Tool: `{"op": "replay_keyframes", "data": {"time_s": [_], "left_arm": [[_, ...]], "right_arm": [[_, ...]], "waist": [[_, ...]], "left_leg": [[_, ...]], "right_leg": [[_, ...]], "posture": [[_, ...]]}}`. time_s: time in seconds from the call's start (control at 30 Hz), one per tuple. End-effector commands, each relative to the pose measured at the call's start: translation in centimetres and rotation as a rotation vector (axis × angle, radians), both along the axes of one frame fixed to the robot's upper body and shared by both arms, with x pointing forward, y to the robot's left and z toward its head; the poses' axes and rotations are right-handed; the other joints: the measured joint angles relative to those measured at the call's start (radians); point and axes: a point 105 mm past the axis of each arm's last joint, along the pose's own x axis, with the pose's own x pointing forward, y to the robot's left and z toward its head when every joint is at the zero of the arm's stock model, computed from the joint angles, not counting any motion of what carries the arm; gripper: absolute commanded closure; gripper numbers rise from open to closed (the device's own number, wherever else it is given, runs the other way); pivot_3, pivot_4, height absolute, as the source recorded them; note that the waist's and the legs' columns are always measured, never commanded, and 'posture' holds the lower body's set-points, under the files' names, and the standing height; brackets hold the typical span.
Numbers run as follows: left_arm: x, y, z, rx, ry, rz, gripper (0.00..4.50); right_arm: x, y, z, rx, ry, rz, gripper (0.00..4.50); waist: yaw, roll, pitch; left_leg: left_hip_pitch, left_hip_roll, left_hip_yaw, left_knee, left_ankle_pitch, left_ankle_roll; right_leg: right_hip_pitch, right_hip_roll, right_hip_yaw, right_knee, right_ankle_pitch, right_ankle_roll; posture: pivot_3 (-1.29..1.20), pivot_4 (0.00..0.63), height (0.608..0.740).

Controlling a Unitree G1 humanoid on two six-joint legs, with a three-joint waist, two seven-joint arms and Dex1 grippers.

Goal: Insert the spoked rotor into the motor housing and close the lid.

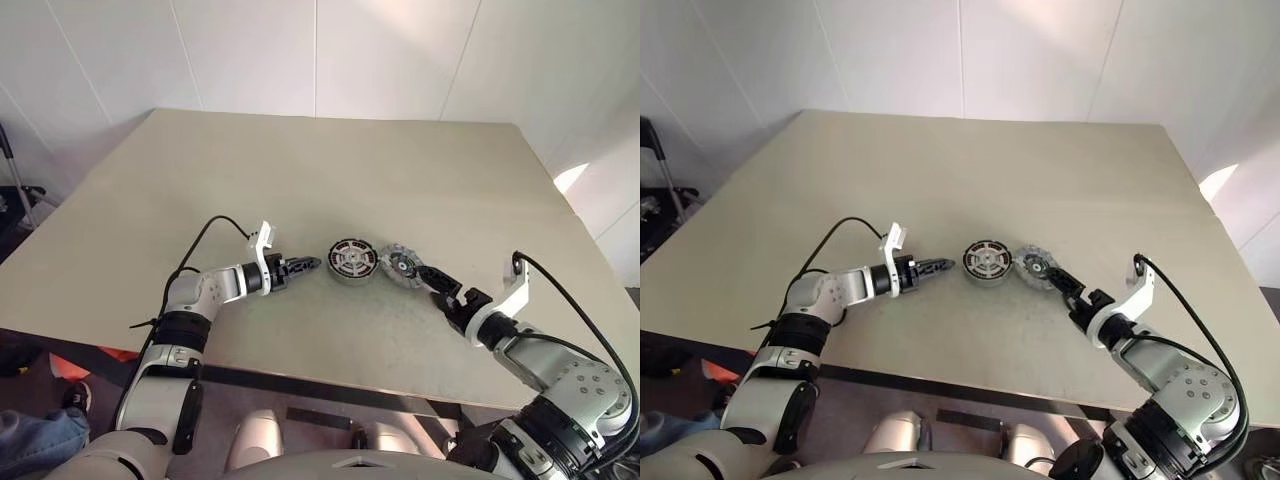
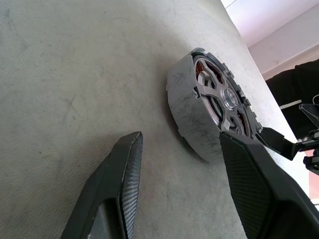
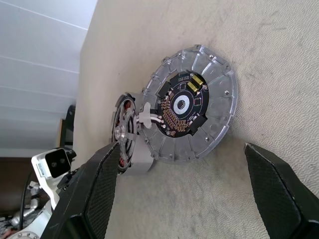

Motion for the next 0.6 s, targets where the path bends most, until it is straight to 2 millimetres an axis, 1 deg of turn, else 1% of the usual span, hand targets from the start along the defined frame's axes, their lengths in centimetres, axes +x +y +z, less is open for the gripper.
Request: {"op": "replay_keyframes", "data": {"time_s": [0.03, 0.1, 0.23, 0.43, 0.53, 0.6], "left_arm": [[0.2, 0.4, 0.3, 0.015, -0.017, 0.002, 1.88], [0.2, 0.4, 0.3, 0.017, -0.017, 0.006, 1.88], [0.3, 0.6, 0.2, 0.022, -0.016, 0.013, 1.88], [0.3, 0.7, 0.3, 0.026, -0.019, 0.02, 1.88], [0.2, 0.8, 0.2, 0.028, -0.019, 0.025, 1.88], [0.1, 0.9, 0.1, 0.03, -0.017, 0.028, 1.88]], "right_arm": [[0.7, 1.6, 0.1, 0.042, 0.003, 0.054, 0.02], [1.1, 1.9, 0.2, 0.055, 0.002, 0.061, 0.02], [1.9, 2.4, -0.3, 0.068, 0.04, 0.055, 0.02], [3.8, 3.0, -0.2, 0.082, 0.021, 0.027, 0.02], [5.0, 3.1, 0.6, 0.087, -0.033, 0.01, 0.02], [5.9, 2.8, 1.2, 0.074, -0.073, -0.013, 0.02]], "waist": [[0.0, 0.0, 0.0], [0.0, 0.0, 0.0], [-0.001, 0.0, 0.0], [-0.002, 0.0, 0.0], [-0.004, 0.0, 0.0], [-0.004, 0.0, 0.0]], "left_leg": [[0.0, 0.0, 0.0, 0.0, 0.0, 0.0], [0.0, 0.0, 0.0, -0.001, 0.0, 0.0], [0.0, 0.0, 0.0, -0.002, 0.001, -0.001], [0.001, 0.0, 0.0, -0.003, 0.001, -0.002], [0.002, 0.0, 0.001, -0.004, 0.001, -0.002], [0.002, 0.001, 0.002, -0.004, 0.001, -0.002]], "right_leg": [[0.0, 0.0, 0.0, 0.0, 0.0, 0.0], [0.0, 0.0, 0.0, 0.0, 0.0, 0.0], [-0.001, 0.0, 0.0, 0.0, 0.0, 0.0], [-0.001, 0.0, 0.0, 0.0, 0.0, 0.0], [-0.001, 0.0, 0.0, 0.0, 0.0, 0.0], [-0.001, 0.0, 0.0, 0.0, 0.0, 0.0]], "posture": [[0.0, 0.0, 0.74], [0.0, 0.0, 0.74], [0.0, 0.0, 0.74], [0.0, 0.0, 0.74], [0.0, 0.0, 0.74], [0.0, 0.0, 0.74]]}}
